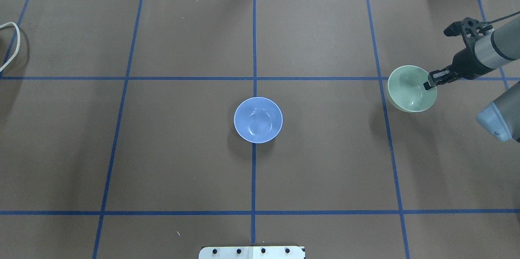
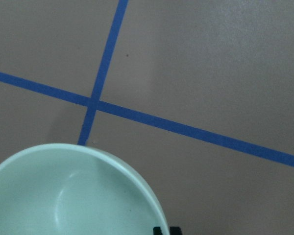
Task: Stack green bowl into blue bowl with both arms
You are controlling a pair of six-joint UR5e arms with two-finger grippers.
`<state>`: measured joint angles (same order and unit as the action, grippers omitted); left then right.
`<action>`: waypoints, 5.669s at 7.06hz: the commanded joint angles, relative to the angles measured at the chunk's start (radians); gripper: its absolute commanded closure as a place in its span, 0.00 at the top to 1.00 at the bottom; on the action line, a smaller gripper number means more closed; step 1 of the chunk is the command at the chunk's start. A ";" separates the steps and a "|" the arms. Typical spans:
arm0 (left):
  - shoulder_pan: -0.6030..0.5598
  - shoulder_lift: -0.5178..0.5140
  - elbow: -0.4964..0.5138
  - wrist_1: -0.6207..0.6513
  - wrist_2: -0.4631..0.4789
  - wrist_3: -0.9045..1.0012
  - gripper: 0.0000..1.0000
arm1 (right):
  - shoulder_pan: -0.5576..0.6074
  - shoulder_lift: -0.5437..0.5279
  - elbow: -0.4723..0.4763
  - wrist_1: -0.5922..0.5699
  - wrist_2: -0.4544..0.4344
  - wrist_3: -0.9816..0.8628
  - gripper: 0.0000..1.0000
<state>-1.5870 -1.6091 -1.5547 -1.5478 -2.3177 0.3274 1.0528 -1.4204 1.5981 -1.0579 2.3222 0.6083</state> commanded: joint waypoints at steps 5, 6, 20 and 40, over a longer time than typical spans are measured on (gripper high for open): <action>0.004 0.012 0.001 -0.002 0.000 -0.001 0.98 | -0.345 0.366 0.062 -0.089 -0.245 0.761 0.00; 0.004 0.014 0.004 0.000 0.000 -0.001 0.98 | -0.399 0.438 0.087 -0.234 -0.298 0.780 0.00; 0.005 0.020 0.007 -0.002 0.000 -0.002 0.98 | -0.481 0.474 0.075 -0.314 -0.402 0.780 1.00; -0.036 0.143 -0.125 -0.075 -0.146 -0.180 0.98 | 0.507 -0.187 0.066 -0.547 -0.043 -0.636 1.00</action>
<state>-1.6243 -1.4669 -1.6796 -1.6230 -2.4640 0.1475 1.5597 -1.6059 1.6648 -1.6046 2.2795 -0.0284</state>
